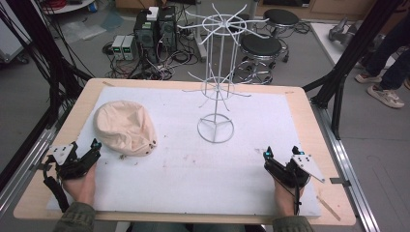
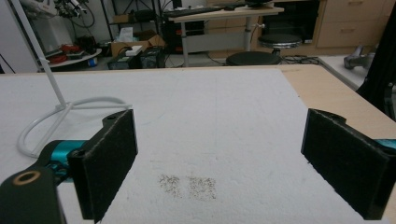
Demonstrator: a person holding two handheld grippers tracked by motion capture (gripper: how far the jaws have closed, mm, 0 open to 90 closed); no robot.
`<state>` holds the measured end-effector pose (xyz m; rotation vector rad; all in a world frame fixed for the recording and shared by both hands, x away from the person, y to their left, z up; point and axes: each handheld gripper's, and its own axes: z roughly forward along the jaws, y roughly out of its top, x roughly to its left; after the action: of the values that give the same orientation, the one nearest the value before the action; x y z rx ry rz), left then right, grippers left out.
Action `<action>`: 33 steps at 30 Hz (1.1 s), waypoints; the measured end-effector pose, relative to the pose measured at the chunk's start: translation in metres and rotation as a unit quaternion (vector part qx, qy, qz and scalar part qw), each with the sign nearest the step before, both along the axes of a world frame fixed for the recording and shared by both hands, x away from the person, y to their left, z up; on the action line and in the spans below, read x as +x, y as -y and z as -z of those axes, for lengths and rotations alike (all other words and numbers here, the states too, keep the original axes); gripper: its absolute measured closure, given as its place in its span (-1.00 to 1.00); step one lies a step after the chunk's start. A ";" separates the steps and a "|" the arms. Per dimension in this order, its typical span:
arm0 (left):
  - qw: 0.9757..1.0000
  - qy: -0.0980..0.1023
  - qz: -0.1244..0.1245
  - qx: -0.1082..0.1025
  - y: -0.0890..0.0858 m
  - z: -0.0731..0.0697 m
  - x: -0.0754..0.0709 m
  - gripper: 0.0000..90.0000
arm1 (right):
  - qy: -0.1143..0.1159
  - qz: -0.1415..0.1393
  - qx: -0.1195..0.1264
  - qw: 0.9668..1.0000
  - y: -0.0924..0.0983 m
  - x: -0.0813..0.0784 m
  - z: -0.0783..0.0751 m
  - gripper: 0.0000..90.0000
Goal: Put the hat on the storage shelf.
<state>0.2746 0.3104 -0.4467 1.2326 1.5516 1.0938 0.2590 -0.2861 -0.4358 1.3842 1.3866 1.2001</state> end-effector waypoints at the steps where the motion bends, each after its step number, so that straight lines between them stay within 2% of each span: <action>1: 1.000 0.000 0.000 0.000 0.000 0.000 0.000 -0.32 | 0.000 -0.001 -0.001 1.000 0.000 0.000 0.000 -0.79; 33: 1.000 -0.002 0.000 -0.005 -0.001 0.000 0.001 -0.32 | -0.001 -0.003 -0.003 1.000 -0.001 0.000 0.000 -0.79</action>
<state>0.2756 0.3112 -0.4472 1.2293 1.5582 1.0820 0.2593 -0.2855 -0.4360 1.3793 1.3948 1.1975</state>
